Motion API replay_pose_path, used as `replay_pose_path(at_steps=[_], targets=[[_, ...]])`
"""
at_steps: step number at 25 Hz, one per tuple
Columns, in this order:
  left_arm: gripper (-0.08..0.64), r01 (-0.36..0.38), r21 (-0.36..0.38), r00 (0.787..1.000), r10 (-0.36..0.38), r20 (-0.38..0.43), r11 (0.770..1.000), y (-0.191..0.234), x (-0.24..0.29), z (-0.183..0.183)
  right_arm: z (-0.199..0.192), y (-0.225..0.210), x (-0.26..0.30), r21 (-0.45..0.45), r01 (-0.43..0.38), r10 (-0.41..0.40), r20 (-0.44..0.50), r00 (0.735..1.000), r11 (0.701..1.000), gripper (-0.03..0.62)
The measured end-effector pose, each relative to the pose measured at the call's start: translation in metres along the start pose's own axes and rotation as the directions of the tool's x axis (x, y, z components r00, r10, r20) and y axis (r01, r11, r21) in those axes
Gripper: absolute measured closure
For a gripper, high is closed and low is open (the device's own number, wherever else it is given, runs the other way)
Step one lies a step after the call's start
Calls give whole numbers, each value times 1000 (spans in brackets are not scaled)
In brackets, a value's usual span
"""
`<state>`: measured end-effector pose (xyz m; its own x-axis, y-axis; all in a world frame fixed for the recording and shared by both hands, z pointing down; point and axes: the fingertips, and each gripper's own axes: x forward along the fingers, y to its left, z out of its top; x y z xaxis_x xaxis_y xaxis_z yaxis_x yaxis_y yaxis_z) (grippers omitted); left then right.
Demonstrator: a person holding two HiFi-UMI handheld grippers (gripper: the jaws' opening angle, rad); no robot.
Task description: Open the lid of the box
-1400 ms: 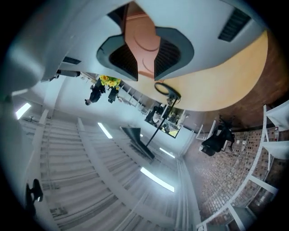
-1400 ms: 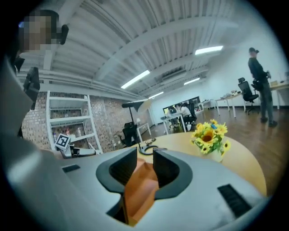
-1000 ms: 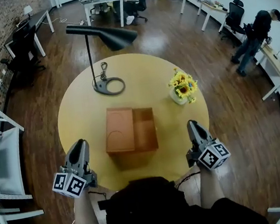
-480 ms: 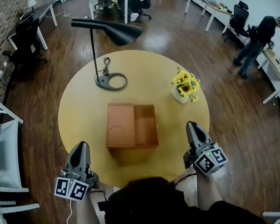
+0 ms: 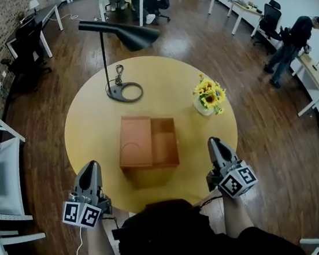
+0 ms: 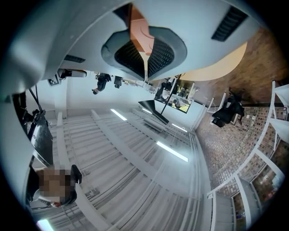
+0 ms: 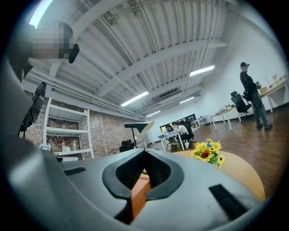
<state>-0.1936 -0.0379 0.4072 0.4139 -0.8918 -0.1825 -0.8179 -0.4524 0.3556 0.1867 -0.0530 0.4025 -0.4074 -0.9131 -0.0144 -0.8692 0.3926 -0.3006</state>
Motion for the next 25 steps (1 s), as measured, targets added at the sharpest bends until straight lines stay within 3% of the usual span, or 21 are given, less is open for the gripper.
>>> replay_pose_path(at_steps=[25], targets=[[546,-2,-10,1000,2,-21,1000,8,12,-9,-9,-9,5,-22,-1,1,-8,1000,1000,591]])
